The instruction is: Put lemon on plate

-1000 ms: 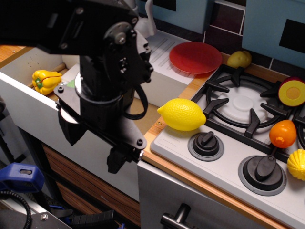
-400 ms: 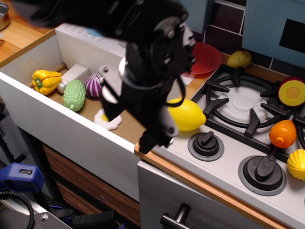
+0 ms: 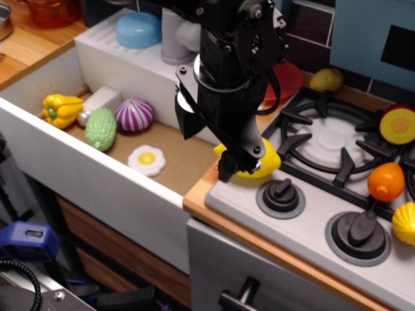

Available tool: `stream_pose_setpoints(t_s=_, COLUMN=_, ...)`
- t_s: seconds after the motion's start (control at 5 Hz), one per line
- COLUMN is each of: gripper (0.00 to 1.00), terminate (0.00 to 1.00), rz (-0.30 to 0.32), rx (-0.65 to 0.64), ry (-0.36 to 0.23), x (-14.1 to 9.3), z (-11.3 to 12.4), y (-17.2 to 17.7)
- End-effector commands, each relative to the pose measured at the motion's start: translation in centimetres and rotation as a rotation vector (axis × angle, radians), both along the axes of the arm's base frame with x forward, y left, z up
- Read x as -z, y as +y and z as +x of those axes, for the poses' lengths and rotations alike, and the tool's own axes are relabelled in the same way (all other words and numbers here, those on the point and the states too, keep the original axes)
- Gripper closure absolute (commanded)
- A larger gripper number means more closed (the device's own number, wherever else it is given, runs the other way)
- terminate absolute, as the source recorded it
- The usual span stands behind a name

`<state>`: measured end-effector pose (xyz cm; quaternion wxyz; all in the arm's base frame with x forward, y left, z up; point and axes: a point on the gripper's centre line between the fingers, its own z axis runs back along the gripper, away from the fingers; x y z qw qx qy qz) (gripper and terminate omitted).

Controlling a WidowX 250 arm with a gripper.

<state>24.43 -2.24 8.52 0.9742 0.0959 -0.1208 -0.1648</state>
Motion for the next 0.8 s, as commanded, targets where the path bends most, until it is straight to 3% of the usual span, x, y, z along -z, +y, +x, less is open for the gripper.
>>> stream_pose_setpoints(t_s=0.0, gripper=0.0, terminate=0.0, rz=-0.034, rx=0.042, ry=-0.072, x=-1.3, z=3.7, y=-0.4)
stream_pose_setpoints(t_s=0.4, gripper=0.0, terminate=0.0, rz=-0.093, rx=0.083, ry=-0.071, x=-0.7, z=6.2, y=-1.2)
stream_pose_setpoints(t_s=0.6, gripper=0.0, terminate=0.0, rz=-0.116, rx=0.081, ry=-0.063, x=-0.2, z=5.9, y=-1.3)
